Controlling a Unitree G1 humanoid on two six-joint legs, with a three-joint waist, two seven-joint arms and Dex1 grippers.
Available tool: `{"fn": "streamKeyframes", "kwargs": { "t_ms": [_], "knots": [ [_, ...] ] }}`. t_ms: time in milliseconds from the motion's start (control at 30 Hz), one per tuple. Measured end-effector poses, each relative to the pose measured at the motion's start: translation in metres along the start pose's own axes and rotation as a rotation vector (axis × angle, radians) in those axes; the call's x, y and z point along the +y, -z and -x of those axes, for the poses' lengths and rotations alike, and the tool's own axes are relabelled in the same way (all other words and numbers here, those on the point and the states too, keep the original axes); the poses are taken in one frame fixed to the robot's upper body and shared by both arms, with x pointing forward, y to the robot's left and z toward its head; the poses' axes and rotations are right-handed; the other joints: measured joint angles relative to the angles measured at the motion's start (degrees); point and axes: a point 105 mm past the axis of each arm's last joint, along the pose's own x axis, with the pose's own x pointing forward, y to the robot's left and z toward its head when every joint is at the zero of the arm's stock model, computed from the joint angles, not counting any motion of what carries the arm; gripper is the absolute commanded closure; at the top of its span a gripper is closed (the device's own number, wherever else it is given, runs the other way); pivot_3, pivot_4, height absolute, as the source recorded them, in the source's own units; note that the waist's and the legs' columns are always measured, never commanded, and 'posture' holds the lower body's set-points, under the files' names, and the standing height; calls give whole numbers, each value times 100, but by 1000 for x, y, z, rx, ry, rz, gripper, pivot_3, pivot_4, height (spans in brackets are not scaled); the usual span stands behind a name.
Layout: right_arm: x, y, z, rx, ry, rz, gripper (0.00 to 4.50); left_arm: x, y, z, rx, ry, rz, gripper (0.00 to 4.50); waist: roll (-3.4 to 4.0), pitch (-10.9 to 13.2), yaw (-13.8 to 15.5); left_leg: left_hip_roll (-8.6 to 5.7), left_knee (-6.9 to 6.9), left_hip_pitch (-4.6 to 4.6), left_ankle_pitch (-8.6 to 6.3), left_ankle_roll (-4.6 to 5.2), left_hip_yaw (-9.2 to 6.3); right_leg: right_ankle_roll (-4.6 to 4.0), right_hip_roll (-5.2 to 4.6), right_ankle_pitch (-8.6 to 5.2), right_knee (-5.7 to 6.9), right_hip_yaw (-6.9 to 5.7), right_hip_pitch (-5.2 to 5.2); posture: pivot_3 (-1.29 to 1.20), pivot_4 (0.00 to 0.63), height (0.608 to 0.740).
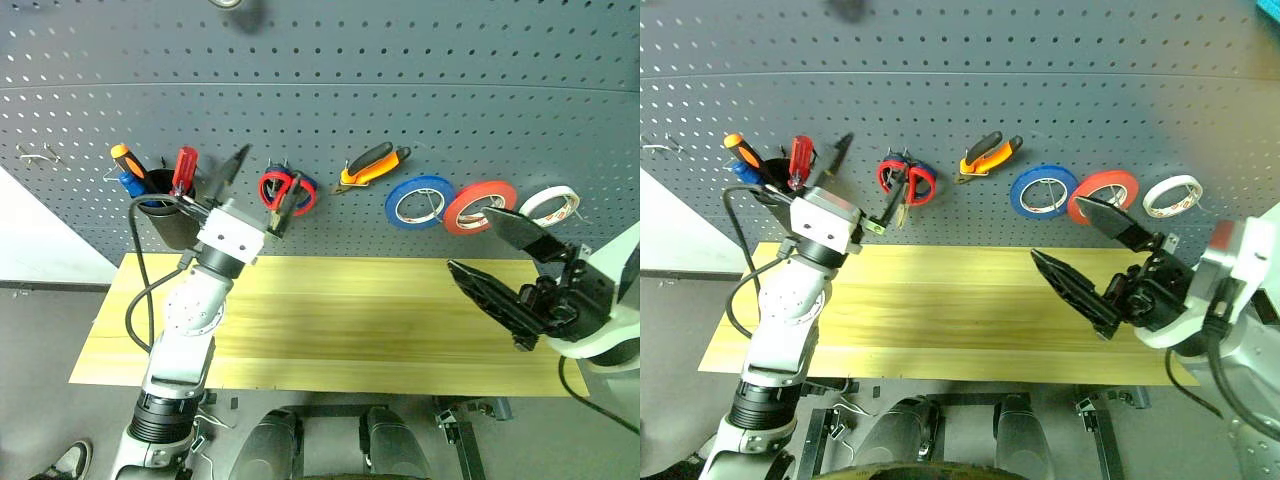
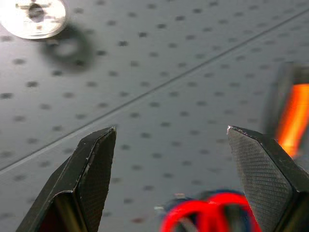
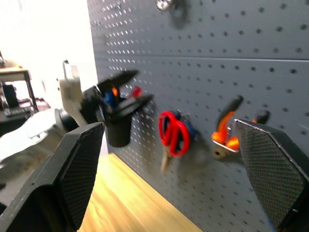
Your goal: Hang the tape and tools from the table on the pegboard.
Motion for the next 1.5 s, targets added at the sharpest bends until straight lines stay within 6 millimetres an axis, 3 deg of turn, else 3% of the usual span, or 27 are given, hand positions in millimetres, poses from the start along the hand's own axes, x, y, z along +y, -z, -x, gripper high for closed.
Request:
{"fn": "streamKeyframes", "kwargs": {
  "t_ms": [133,367,533,733,1067,1233,1400,1500],
  "knots": [
    [7,35,-2,98,63,-43,0,-27,23,8,117,129,119,674,33,-133,-24,0,2,27,-3,6,3,0,2,0,-9,2,30,-44,50,723],
    [17,61,-11,115,123,-57,0,-44,56,18,247,225,197,674,49,-365,-31,4,0,71,-3,5,2,-2,9,0,-10,2,70,-64,14,723],
    [-1,87,-12,139,282,-46,0,-57,79,26,320,262,244,674,62,-474,-36,6,-5,135,-7,9,2,-1,10,-1,-35,3,141,-72,0,723],
    [-27,119,-9,181,475,-29,0,-66,110,49,425,270,269,674,89,-560,-57,6,-6,146,-8,10,1,-1,12,-1,-38,3,148,-66,0,723],
    [-28,182,2,290,529,-157,0,-83,146,87,558,298,309,674,104,-585,-57,6,-8,149,-8,12,-1,-2,12,-1,-37,3,147,-54,0,723],
    [-25,203,14,338,522,-167,0,-89,161,104,607,314,329,674,113,-593,-59,5,-9,149,-9,12,-1,-1,12,-1,-37,3,147,-63,0,723],
    [-16,209,29,356,505,-175,0,-87,171,123,643,316,355,674,114,-596,-58,5,-9,148,-9,13,-1,-1,12,-1,-37,4,148,-56,0,723],
    [-21,210,39,358,535,-162,0,-83,174,129,661,320,372,674,114,-605,-58,5,-9,150,-9,13,-1,-1,12,-1,-36,3,149,-54,0,723]
  ]
}}
